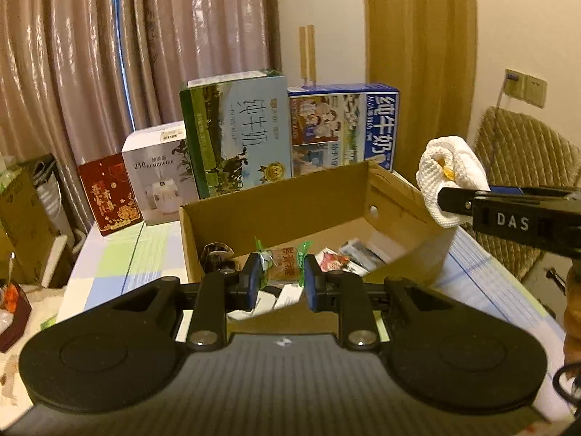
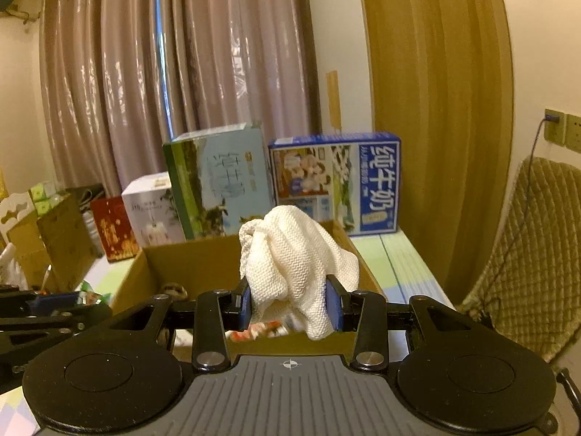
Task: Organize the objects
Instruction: 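Carry the cloth and green candy over the cardboard box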
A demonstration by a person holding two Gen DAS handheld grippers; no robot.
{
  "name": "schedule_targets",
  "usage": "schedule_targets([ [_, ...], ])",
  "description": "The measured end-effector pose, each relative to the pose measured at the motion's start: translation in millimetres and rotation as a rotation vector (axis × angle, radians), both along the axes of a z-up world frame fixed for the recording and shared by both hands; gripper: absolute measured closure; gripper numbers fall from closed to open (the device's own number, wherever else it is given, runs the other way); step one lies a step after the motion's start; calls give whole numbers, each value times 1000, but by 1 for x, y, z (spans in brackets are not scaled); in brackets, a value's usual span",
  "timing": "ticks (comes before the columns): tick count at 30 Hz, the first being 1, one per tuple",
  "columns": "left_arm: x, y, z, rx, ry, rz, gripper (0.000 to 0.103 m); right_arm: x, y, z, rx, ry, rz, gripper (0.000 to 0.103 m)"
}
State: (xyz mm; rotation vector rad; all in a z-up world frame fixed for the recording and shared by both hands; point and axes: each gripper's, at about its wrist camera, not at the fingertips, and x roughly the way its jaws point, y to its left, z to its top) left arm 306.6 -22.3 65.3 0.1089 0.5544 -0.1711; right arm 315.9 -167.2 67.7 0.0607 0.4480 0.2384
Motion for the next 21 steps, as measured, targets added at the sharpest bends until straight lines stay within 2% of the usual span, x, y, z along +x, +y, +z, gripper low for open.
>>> schedule_targets([
  [6, 43, 5, -10, -23, 47, 31, 83, 35, 16, -3, 12, 13, 28, 66],
  [11, 62, 5, -16, -13, 51, 29, 83, 56, 22, -10, 54, 73, 49, 66],
  [21, 92, 10, -33, -20, 105, 31, 83, 83, 27, -25, 37, 112, 37, 66],
])
